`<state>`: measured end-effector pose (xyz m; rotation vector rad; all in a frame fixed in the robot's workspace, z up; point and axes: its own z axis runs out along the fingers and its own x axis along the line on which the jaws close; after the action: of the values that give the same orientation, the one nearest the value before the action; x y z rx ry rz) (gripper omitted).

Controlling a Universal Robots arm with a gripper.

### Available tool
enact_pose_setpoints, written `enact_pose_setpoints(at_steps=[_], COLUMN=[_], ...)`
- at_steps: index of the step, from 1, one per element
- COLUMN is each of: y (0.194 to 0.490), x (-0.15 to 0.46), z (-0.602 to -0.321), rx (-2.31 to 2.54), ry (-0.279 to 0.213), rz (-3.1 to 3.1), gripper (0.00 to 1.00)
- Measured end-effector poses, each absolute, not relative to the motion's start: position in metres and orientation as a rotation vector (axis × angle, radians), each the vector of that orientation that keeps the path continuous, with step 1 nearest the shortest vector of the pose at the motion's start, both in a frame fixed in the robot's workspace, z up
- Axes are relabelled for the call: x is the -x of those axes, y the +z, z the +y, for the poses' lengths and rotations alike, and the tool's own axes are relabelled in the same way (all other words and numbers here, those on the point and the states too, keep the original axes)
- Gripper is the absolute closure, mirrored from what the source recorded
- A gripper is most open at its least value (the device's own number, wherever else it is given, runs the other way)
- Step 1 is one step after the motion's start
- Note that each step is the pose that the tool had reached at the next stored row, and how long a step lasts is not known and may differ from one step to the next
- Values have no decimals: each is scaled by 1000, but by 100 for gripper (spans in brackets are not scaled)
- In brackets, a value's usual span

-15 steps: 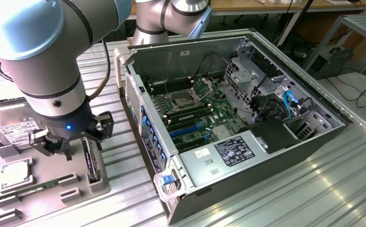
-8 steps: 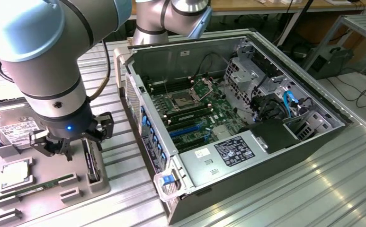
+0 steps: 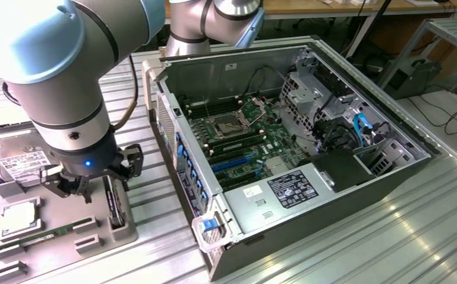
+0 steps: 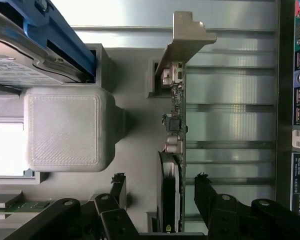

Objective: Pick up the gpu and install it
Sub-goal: 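Pick up the gpu and move the gpu toward the slot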

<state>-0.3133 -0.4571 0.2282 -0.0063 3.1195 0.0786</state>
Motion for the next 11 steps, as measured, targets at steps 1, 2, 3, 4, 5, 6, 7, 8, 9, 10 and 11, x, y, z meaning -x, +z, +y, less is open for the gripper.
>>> enact_pose_setpoints(at_steps=[1, 2, 3, 4, 5, 6, 7, 8, 9, 10, 11], y=[227, 226, 225, 224, 223, 223, 222, 221, 221, 220, 220], x=[313, 312, 312, 312, 312, 312, 312, 312, 312, 311, 311], z=[-457, -457, -457, -457, -457, -457, -457, -457, -457, -457, -457], rx=[3, 1, -1, -4, -6, -7, -7, -9, -10, -13, -15], ry=[79, 79, 79, 79, 79, 78, 79, 79, 78, 77, 77], rz=[3120, 3121, 3122, 3123, 3124, 3124, 3124, 3124, 3124, 3124, 3124], gripper=[34, 34, 34, 34, 34, 34, 34, 34, 34, 34, 34])
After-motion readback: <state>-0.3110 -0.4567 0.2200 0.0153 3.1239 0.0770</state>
